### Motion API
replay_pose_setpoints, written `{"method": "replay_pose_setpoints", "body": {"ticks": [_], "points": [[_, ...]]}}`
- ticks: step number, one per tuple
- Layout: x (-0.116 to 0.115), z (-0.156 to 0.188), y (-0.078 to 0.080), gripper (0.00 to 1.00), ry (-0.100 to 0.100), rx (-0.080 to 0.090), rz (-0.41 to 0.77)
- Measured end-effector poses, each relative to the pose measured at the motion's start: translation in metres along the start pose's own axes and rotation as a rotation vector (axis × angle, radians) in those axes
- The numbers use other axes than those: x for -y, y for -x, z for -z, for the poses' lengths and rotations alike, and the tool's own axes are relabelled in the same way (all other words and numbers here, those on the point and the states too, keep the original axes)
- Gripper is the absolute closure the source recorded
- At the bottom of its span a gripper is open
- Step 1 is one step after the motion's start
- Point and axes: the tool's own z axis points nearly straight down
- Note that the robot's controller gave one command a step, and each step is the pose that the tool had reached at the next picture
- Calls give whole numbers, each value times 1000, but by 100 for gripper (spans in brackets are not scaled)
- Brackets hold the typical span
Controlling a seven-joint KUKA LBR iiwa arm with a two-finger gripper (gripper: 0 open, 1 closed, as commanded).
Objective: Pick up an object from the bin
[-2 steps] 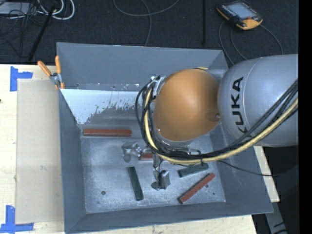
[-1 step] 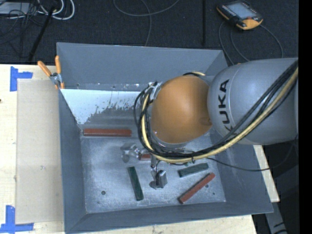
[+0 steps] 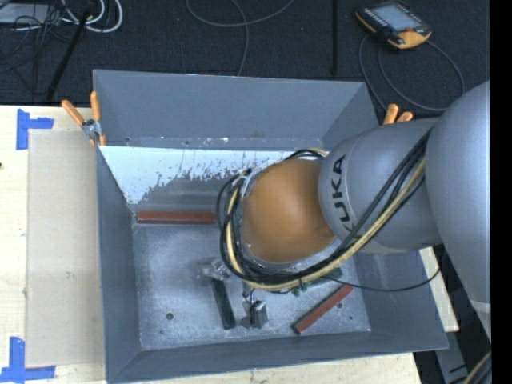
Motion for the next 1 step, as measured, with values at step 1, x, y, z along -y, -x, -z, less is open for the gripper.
{"method": "replay_pose_setpoints", "body": {"ticks": [1], "points": [[33, -28, -38, 100, 2, -5, -194]]}}
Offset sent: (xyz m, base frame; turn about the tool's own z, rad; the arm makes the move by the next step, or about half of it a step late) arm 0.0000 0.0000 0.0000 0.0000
